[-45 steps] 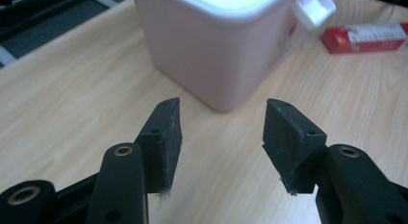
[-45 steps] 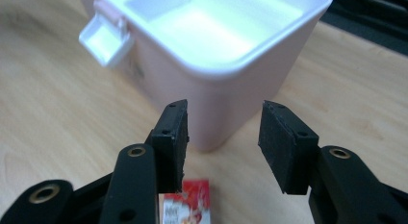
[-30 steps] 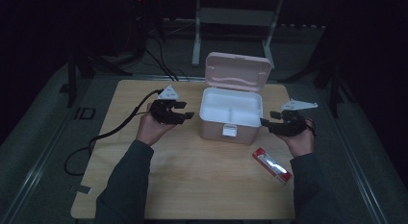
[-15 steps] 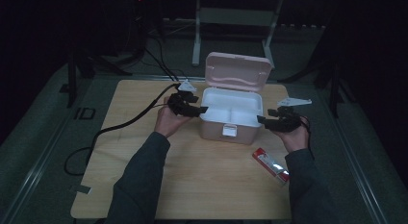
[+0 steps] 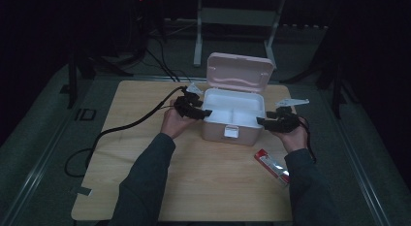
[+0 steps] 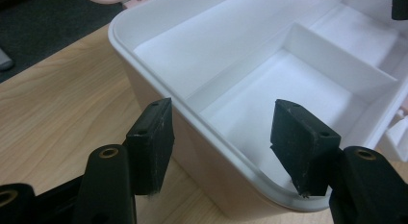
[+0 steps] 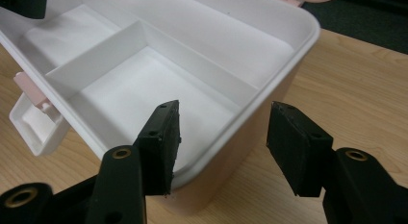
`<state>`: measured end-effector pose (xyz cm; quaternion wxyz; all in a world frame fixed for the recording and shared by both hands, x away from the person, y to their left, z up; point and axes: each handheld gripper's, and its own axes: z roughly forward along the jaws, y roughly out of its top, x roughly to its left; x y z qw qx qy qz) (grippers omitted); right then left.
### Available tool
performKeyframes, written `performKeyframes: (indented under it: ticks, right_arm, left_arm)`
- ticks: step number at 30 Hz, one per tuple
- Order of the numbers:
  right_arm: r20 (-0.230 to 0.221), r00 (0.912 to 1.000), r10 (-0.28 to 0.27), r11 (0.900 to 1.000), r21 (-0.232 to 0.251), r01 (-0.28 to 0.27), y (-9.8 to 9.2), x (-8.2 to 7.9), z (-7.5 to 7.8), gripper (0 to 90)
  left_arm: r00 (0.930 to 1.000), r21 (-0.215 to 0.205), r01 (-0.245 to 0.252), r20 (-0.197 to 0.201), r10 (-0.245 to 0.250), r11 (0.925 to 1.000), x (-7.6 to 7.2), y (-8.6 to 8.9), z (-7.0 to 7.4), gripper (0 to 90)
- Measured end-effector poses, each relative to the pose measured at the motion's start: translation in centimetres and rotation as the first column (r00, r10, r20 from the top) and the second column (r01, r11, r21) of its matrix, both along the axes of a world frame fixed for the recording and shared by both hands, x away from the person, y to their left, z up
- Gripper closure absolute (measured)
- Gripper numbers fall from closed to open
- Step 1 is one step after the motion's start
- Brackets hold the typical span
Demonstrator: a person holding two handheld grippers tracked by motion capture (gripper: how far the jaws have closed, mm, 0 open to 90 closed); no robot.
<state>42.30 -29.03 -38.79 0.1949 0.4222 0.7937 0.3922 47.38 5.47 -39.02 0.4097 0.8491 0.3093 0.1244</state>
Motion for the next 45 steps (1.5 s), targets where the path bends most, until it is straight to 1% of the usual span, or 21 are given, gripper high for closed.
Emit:
performKeyframes:
  ticks: [4, 6, 10, 13, 16, 19, 21, 23, 25, 27, 36, 38, 40, 42, 45]
  right_arm:
    - [-0.004, 1.0, 0.008, 1.0, -0.005, -0.008, 0.3, 0.3, -0.2, 44.9]
    - [-0.007, 0.9999, 0.008, 1.0, -0.005, -0.008, 0.3, 0.3, -0.2, 45.0]
    - [-0.015, 0.9999, 0.008, 1.0, 0.001, -0.008, 0.2, 0.4, -0.2, 46.3]
    - [-0.023, 0.9997, 0.004, 1.0, 0.001, -0.004, 0.2, 0.4, -0.2, 46.7]
    - [-0.023, 0.9997, 0.011, 1.0, 0.0, -0.011, 0.3, 0.4, -0.2, 46.7]
    - [-0.02, 0.9995, 0.022, 1.0, 0.007, -0.022, 0.5, 0.4, -0.3, 46.7]
    - [-0.02, 0.9994, 0.029, 1.0, 0.011, -0.029, 0.8, 0.4, -0.3, 46.7]
    - [-0.017, 0.999, 0.04, 0.999, 0.014, -0.04, 1.1, 0.4, -0.4, 46.8]
    - [-0.016, 0.9986, 0.05, 0.999, 0.016, -0.05, 1.4, 0.4, -0.4, 46.8]
    - [-0.016, 0.998, 0.061, 0.998, 0.014, -0.061, 1.9, 0.4, -0.4, 46.8]
    - [-0.019, 0.9929, 0.117, 0.993, 0.0, -0.117, 4.9, 0.3, -0.4, 46.6]
    - [-0.019, 0.9916, 0.128, 0.992, -0.008, -0.128, 5.5, 0.1, -0.3, 46.6]
    - [-0.019, 0.9904, 0.137, 0.99, -0.015, -0.137, 5.9, -0.1, -0.3, 46.6]
    - [-0.021, 0.9892, 0.145, 0.989, -0.011, -0.146, 6.1, -0.3, -0.4, 46.6]
    - [-0.024, 0.988, 0.153, 0.988, -0.012, -0.153, 6.3, -0.7, -0.4, 46.7]
  left_arm:
    - [1.0, 0.018, -0.004, -0.007, 0.004, 0.9998, 0.1, -0.1, -0.2, 43.4]
    - [0.9999, 0.012, -0.005, -0.014, 0.005, 0.9999, 0.1, -0.1, -0.3, 43.8]
    - [0.9997, 0.009, -0.021, -0.012, 0.021, 0.9997, -0.1, -0.2, -0.4, 44.8]
    - [0.9994, -0.004, -0.03, -0.02, 0.029, 0.9996, -0.3, -0.1, -0.4, 45.7]
    - [0.9993, -0.001, -0.033, -0.019, 0.032, 0.9995, -0.4, 0.0, -0.4, 45.8]
    - [0.9988, 0.02, -0.044, -0.021, 0.045, 0.9988, -0.9, 0.3, -0.2, 45.8]
    - [0.9985, 0.04, -0.053, -0.011, 0.054, 0.9978, -1.3, 0.5, -0.1, 46.0]
    - [0.9978, 0.038, -0.065, -0.015, 0.065, 0.9972, -1.6, 0.9, -0.1, 46.1]
    - [0.9971, 0.011, -0.071, -0.027, 0.072, 0.9974, -1.8, 1.7, -0.2, 46.7]
    - [0.9964, 0.012, -0.081, -0.024, 0.081, 0.9966, -2.3, 2.2, -0.3, 46.7]
    - [0.9911, -0.01, -0.129, -0.035, 0.128, 0.9916, -4.2, 5.4, -0.5, 46.8]
    - [0.9901, -0.008, -0.137, -0.034, 0.136, 0.9906, -4.7, 5.8, -0.5, 46.9]
    - [0.9893, -0.014, -0.142, -0.035, 0.141, 0.9898, -5.2, 6.2, -0.5, 46.9]
    - [0.9885, -0.019, -0.148, -0.036, 0.147, 0.9889, -5.7, 6.4, -0.5, 46.9]
    - [0.9877, -0.005, -0.153, -0.033, 0.153, 0.9882, -6.4, 6.6, -0.5, 47.0]
